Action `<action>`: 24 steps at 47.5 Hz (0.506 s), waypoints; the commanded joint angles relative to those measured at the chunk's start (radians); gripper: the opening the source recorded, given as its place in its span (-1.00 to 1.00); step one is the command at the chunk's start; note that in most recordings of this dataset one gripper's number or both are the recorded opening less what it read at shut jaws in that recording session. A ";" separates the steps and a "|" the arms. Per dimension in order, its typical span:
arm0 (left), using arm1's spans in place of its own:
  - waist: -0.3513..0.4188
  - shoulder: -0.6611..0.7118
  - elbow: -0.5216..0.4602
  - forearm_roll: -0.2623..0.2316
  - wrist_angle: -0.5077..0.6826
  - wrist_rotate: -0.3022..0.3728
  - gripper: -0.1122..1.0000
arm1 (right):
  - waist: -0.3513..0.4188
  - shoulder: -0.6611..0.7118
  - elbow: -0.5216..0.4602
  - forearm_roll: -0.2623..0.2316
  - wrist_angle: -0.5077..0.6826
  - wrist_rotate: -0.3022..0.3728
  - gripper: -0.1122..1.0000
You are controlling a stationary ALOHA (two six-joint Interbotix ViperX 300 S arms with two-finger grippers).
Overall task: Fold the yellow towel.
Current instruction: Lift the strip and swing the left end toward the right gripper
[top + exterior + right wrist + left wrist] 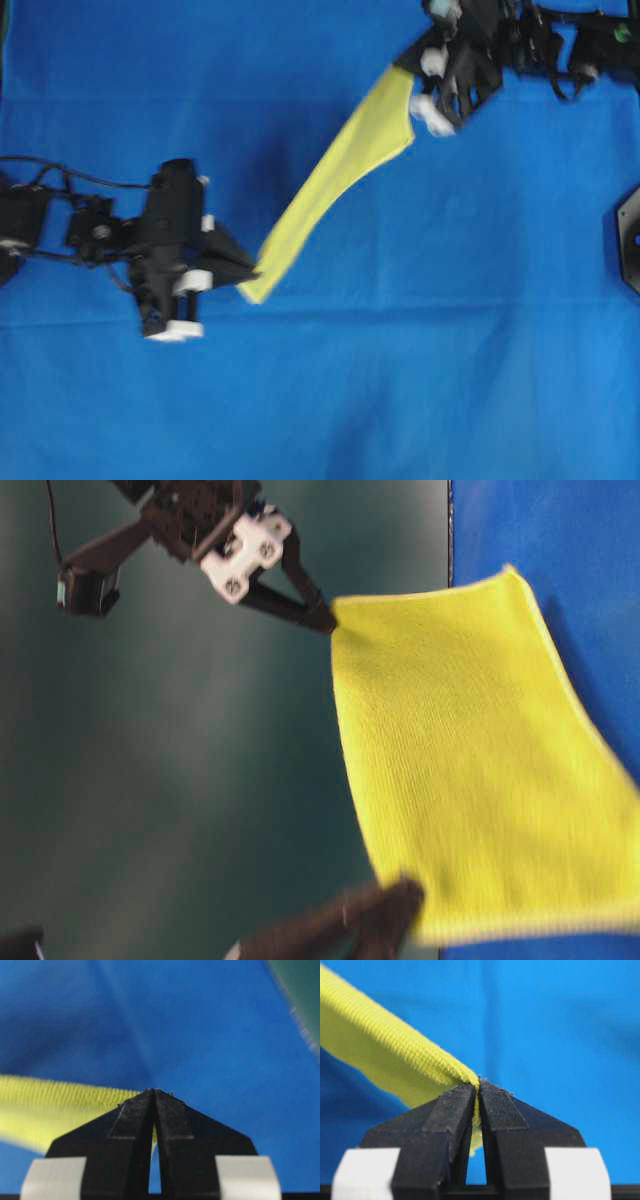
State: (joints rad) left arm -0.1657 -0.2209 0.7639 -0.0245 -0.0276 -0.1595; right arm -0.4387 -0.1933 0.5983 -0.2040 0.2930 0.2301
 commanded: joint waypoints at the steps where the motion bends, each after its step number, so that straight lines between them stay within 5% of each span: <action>1: -0.020 0.058 -0.091 0.002 -0.014 0.011 -0.75 | -0.031 0.023 -0.071 -0.021 -0.014 -0.002 -0.79; 14: -0.023 0.209 -0.268 0.002 -0.014 0.100 -0.75 | -0.054 0.107 -0.186 -0.061 -0.014 -0.014 -0.79; 24: -0.018 0.235 -0.295 0.000 -0.003 0.106 -0.75 | -0.054 0.104 -0.176 -0.063 -0.011 -0.014 -0.79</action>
State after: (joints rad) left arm -0.1672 0.0291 0.4955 -0.0245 -0.0276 -0.0537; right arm -0.4663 -0.0706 0.4372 -0.2608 0.2869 0.2178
